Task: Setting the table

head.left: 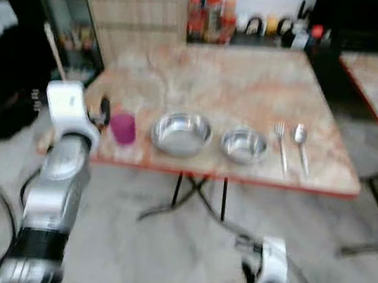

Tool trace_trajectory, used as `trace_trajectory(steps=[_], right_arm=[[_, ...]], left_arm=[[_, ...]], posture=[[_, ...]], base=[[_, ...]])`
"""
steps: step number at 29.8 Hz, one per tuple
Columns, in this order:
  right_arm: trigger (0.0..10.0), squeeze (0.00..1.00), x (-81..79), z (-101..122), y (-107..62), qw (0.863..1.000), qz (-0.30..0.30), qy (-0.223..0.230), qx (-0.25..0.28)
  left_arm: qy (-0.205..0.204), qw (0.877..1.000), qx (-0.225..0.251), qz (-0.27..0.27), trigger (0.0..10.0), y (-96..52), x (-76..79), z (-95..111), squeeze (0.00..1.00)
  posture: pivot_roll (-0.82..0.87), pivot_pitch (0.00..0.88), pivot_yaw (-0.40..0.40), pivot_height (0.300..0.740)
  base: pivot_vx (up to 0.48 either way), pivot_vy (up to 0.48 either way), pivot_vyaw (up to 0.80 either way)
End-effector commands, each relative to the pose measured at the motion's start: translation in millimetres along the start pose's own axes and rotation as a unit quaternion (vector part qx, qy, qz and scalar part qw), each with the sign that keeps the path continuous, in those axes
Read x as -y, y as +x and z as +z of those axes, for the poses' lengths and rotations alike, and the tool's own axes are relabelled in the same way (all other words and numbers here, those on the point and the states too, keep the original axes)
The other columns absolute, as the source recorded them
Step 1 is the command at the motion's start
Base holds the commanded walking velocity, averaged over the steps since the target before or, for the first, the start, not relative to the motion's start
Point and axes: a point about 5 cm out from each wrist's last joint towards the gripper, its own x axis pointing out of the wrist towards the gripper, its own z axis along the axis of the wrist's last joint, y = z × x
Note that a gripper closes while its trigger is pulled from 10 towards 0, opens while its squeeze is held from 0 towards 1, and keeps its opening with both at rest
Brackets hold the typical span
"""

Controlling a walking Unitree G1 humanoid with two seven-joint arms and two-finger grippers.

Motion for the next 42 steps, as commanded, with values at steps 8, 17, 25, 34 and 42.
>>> trace_trajectory(steps=[8,17,25,34,42], right_arm=[[10.0,0.00,0.5,-3.3,-0.5,1.000,-0.002,0.005,-0.006],[10.0,0.00,0.9,-3.5,-0.6,1.000,0.000,0.001,-0.007],[10.0,0.00,1.3,-2.9,-0.5,1.000,0.003,-0.015,-0.009],[10.0,0.00,2.6,-4.9,-0.9,1.000,-0.004,0.011,-0.012],[10.0,0.00,3.2,-3.7,-0.9,1.000,-0.002,0.005,-0.010]], left_arm=[[0.006,1.000,0.006,-0.001,10.0,1.0,0.7,4.2,0.00],[0.005,1.000,0.008,-0.003,10.0,1.4,1.8,5.2,0.00],[0.005,1.000,0.009,-0.005,10.0,1.2,2.5,5.2,0.00],[0.003,1.000,0.011,-0.009,10.0,0.8,4.0,5.1,0.00],[0.004,1.000,0.013,-0.012,10.0,0.6,4.2,5.5,0.00]], posture=[[0.01,0.056,0.093,0.740],[0.01,0.055,0.093,0.740],[0.01,0.055,0.090,0.740],[0.01,0.055,0.086,0.740],[0.01,0.055,0.081,0.740]], base=[[0.000,0.000,0.00],[0.135,0.000,0.00],[0.243,0.000,0.08],[0.243,0.000,0.15],[0.245,0.000,-0.29]])
